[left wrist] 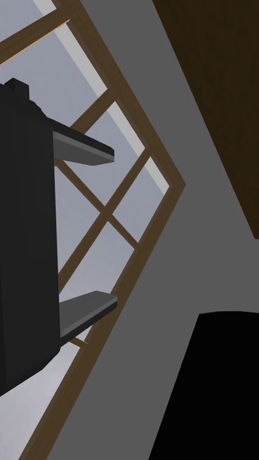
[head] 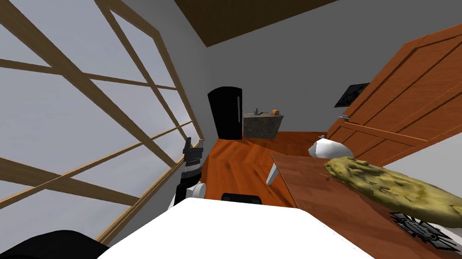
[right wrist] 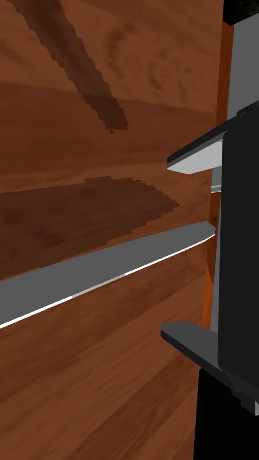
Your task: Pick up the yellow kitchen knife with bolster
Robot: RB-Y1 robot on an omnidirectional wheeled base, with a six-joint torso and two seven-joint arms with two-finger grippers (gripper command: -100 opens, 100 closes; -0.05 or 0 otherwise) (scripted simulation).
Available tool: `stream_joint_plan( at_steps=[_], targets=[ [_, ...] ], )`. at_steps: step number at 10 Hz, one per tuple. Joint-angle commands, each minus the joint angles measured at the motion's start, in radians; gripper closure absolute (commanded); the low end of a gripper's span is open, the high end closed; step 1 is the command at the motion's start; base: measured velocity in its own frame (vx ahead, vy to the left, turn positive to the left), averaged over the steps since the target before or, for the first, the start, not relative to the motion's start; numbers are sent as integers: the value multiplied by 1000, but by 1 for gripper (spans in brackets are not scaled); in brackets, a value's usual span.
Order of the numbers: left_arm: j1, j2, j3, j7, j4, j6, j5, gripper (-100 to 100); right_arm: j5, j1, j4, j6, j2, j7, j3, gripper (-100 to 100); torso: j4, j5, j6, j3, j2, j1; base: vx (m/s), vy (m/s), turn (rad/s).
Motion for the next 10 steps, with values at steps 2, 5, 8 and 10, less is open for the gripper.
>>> stream_joint_plan(
  at_steps=[2,5,8,10],
  targets=[
    [0,0,0,0,0,0,0,0,30,-12,55,-1,-23,24,34,-100,0,0,1,0,1,2,16,-38,129],
    [0,0,0,0,0,0,0,0,78,-7,126,-1,-53,65,86,-100,0,0,0,0,1,2,19,-50,246],
    [0,0,0,0,0,0,0,0,84,-15,132,3,-54,61,94,-100,0,0,1,1,1,3,7,-28,43],
    [0,0,0,0,0,0,0,0,94,-34,148,19,-23,62,110,-100,1,1,1,1,2,5,-5,-12,34]
  ],
)
